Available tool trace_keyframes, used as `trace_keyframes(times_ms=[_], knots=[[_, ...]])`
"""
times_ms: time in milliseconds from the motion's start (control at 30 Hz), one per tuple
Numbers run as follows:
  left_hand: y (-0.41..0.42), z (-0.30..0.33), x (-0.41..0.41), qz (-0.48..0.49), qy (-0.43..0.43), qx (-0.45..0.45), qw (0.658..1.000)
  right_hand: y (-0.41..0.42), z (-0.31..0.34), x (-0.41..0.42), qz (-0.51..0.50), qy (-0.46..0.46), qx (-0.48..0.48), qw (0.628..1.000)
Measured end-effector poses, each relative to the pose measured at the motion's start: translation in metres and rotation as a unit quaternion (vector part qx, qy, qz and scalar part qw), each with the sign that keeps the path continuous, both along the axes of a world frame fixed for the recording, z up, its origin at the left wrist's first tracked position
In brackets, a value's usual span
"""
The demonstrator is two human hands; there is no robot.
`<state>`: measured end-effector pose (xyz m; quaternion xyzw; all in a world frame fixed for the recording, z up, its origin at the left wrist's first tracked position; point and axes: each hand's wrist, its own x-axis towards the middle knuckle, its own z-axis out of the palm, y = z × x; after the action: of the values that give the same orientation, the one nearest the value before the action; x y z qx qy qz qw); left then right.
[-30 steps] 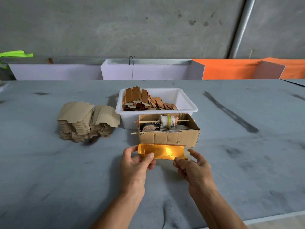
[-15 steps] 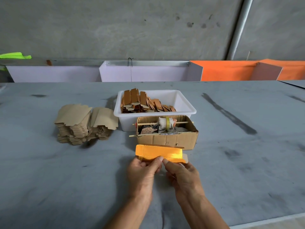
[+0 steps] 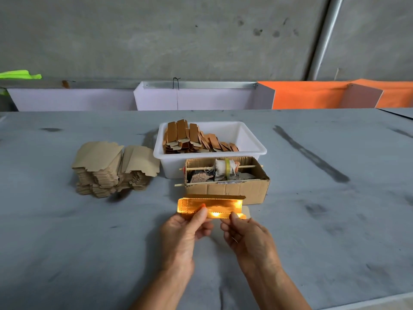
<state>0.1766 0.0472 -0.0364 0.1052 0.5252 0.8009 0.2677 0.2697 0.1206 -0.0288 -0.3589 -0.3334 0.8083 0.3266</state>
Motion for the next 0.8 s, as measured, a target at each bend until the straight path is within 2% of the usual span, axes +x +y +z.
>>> trace_keyframes(times_ms=[400,633,800], knots=[[-0.003,0.001,-0.006,-0.054,-0.045,0.022,0.997,0.010,-0.003,0.009,0.008,0.003,-0.011,1.000],[-0.001,-0.004,-0.012,-0.076,-0.017,0.067,0.995,0.016,0.006,0.013,0.023,0.079,-0.029,0.996],[-0.002,-0.004,-0.011,-0.097,-0.007,0.070,0.993,0.017,0.007,0.016,0.035,0.090,-0.012,0.995]])
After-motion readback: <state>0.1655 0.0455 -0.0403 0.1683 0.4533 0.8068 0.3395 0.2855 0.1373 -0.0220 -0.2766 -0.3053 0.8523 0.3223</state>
